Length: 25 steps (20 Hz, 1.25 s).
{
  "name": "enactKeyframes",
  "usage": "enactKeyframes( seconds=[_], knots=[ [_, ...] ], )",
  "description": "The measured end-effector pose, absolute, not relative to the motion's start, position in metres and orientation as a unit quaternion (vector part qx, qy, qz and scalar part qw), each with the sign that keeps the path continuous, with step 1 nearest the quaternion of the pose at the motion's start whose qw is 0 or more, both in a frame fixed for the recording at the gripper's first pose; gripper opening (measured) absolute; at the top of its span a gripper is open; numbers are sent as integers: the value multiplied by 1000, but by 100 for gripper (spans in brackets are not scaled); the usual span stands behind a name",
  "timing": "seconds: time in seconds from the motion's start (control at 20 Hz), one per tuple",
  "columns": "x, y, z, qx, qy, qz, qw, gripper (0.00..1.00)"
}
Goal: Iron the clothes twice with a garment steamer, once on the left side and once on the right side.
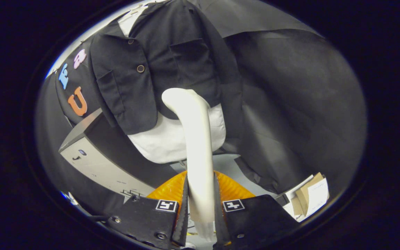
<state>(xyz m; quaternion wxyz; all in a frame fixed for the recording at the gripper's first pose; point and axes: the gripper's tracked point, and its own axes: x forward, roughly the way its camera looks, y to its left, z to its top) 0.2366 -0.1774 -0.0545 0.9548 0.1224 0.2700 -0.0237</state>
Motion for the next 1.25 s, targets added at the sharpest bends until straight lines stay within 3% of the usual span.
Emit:
enactKeyframes(
  seconds=[0.3, 0.6, 1.25],
  knots=[
    [128, -119, -68, 113, 253, -58, 959, 35],
    [36, -26, -72, 84, 243, -37, 966, 35],
    [-47, 122, -77, 8, 242, 67, 968, 35]
  ],
)
